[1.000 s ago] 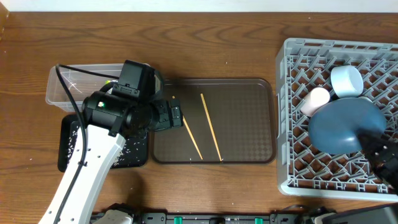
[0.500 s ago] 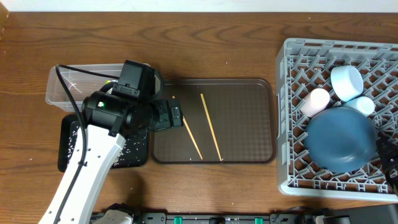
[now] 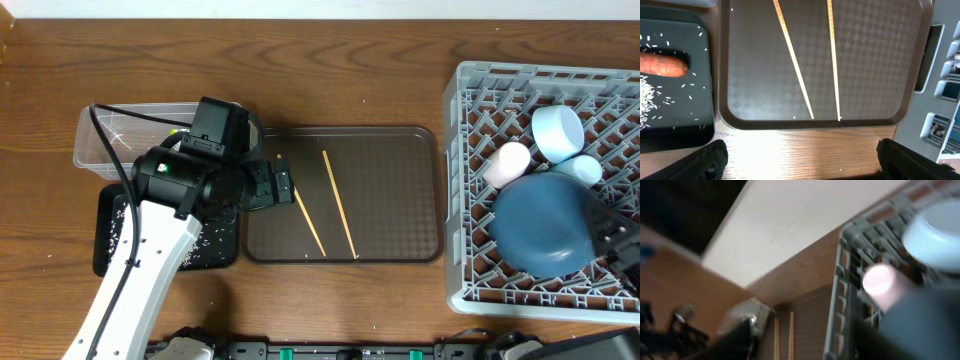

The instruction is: Sort waste into correct bins and load items into the dishwasher rack

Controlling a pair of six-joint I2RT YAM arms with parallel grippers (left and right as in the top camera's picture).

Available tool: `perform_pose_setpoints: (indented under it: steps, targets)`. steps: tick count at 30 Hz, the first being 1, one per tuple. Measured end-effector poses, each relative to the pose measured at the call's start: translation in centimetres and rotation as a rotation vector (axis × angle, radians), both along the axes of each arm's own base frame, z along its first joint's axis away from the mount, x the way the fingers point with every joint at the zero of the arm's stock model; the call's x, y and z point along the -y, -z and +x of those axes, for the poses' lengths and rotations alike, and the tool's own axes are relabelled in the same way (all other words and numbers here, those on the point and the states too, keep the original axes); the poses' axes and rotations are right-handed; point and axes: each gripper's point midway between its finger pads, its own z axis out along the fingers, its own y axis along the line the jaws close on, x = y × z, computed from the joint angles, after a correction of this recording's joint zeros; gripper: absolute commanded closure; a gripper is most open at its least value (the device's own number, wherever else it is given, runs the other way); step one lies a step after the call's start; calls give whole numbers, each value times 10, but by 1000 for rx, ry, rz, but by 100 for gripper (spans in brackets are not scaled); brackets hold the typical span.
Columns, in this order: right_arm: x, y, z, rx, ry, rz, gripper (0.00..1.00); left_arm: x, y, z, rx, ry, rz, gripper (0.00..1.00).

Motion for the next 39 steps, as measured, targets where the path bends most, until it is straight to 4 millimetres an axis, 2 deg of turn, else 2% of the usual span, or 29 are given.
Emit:
perform_pose_setpoints:
  steps: [2, 5, 6, 7, 12, 17, 22, 27, 39]
  targets:
    - [-2, 3, 8, 26, -42, -63, 90, 0, 0, 0, 0, 0, 0, 2]
    - [13, 16, 19, -11, -42, -141, 94, 0, 0, 0, 0, 0, 0, 2]
    - [19, 21, 21, -48, -25, -136, 93, 0, 0, 0, 0, 0, 0, 2]
    - [24, 28, 22, -104, -4, -125, 87, 0, 0, 0, 0, 0, 0, 2]
    - [45, 62, 16, -389, 126, -44, 85, 0, 0, 0, 0, 0, 0, 2]
    - [56, 76, 12, -500, 209, -6, 88, 0, 0, 0, 0, 0, 0, 2]
    - [60, 97, 9, -564, 258, 20, 91, 0, 0, 0, 0, 0, 0, 2]
    - [56, 124, 7, -633, 282, 42, 93, 0, 0, 0, 0, 0, 0, 2]
    - [62, 133, 2, -706, 352, 75, 92, 0, 0, 0, 0, 0, 0, 2]
